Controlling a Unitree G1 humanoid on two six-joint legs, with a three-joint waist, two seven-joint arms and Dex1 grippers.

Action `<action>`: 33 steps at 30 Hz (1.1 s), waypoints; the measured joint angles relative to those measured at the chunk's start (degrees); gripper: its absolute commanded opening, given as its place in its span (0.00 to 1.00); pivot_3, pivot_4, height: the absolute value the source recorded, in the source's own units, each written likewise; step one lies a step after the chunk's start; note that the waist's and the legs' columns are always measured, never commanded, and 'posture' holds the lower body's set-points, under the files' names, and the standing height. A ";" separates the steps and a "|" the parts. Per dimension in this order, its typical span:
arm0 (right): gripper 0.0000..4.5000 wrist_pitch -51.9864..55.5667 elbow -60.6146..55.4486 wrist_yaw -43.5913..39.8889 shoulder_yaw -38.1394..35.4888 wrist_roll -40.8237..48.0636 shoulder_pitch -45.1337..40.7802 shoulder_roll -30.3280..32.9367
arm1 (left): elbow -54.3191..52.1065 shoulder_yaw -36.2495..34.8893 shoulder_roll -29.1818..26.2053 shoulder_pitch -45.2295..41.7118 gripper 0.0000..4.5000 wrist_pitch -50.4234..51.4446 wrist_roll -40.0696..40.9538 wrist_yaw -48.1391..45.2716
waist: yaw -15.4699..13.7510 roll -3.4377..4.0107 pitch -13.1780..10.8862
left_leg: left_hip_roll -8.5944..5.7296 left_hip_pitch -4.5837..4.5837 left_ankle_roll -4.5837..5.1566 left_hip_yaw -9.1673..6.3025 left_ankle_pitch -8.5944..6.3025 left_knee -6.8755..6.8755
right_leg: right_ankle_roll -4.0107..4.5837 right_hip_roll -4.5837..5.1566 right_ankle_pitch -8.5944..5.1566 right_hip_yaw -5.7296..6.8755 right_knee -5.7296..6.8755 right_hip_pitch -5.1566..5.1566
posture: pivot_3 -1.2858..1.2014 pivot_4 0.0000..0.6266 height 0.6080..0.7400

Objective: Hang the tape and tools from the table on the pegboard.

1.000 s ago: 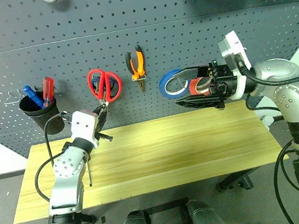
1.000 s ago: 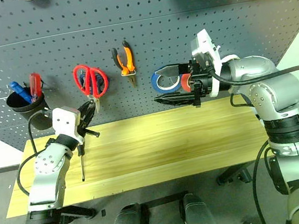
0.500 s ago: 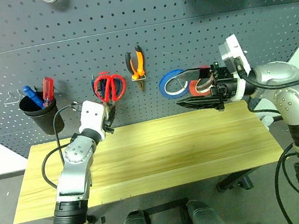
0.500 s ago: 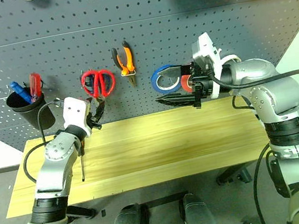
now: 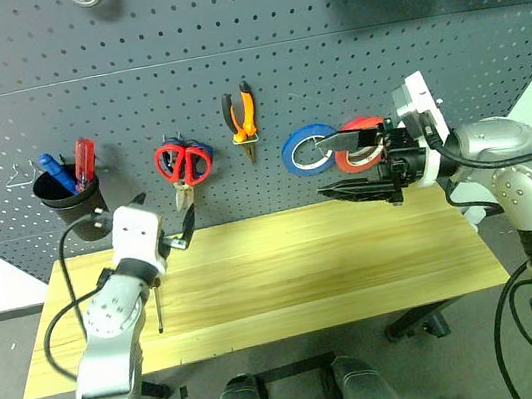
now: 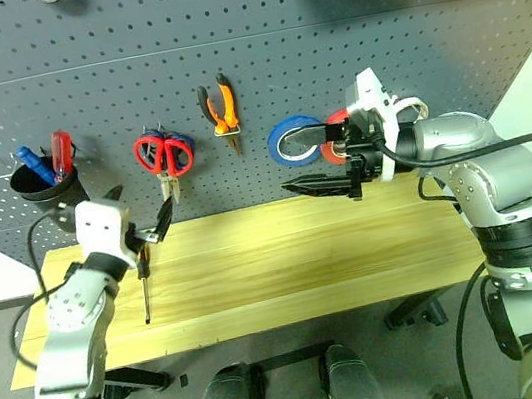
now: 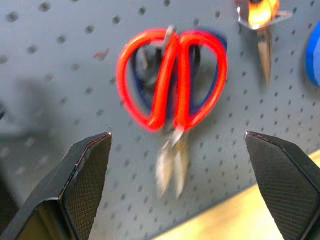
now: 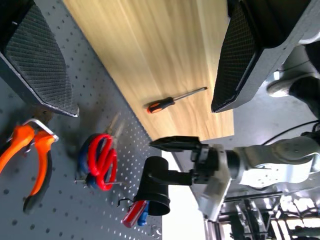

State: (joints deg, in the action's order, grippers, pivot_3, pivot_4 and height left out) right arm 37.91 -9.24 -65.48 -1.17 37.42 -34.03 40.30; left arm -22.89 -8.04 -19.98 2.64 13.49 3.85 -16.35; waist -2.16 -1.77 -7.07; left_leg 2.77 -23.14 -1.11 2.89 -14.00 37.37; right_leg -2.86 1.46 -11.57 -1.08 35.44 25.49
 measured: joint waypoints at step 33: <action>1.00 -3.16 13.27 2.15 19.33 -15.02 -4.03 -14.76 | 18.16 -9.60 -1.54 -10.38 0.99 30.55 5.89 7.82 | -1.69 0.02 -3.68 | 0.02 0.03 0.01 -0.16 -0.01 -0.10 | 0.07 0.07 -0.06 0.11 -0.02 -0.02 | 0.62 0.41 1.00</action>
State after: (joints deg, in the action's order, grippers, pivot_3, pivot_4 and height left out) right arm 34.75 4.03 -63.33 18.17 22.40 -38.07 25.53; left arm -4.73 -17.65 -21.52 -7.74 44.04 9.74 -8.53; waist -3.86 -1.75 -10.75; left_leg 2.80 -23.10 -1.10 2.74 -14.01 37.27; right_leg -2.79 1.53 -11.63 -0.97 35.42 25.47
